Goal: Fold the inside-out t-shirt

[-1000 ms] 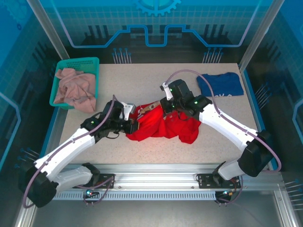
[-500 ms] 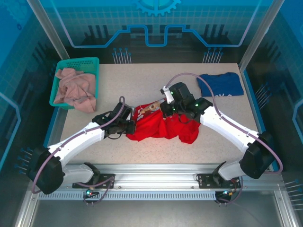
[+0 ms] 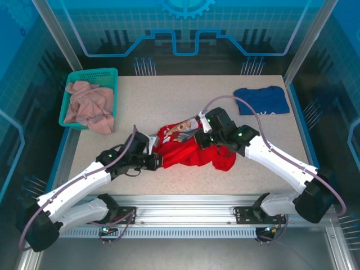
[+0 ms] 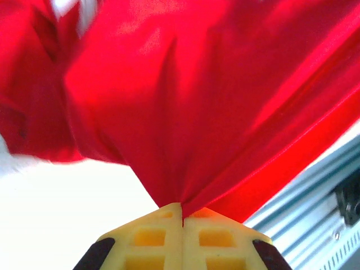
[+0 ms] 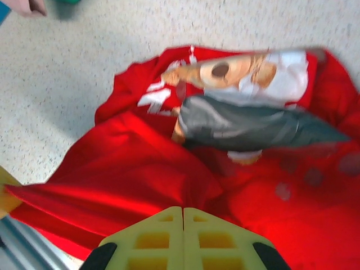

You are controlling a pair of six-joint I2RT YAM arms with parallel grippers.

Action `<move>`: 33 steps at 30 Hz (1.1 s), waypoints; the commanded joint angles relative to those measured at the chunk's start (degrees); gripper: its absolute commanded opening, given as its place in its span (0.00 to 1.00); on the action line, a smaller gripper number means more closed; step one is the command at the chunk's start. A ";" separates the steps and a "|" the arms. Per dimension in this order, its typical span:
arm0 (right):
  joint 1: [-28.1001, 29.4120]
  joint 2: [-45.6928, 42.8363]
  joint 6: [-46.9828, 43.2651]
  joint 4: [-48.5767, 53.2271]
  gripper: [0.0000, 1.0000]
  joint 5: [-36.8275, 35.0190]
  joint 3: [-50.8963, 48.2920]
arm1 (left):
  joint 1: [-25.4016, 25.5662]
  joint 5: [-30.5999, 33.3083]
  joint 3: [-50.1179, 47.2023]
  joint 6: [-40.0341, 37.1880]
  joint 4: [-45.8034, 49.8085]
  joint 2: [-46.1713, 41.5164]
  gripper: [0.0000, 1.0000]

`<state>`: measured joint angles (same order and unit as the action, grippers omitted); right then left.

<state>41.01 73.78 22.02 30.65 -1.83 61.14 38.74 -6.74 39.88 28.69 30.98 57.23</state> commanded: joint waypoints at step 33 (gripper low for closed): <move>-14.36 32.90 -8.48 -8.39 0.77 4.18 17.42 | -24.35 2.73 14.24 -3.76 -17.56 32.66 0.85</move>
<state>27.57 102.35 16.16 24.45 -1.50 74.70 15.81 -2.81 50.96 28.03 15.99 85.38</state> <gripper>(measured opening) 0.767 0.845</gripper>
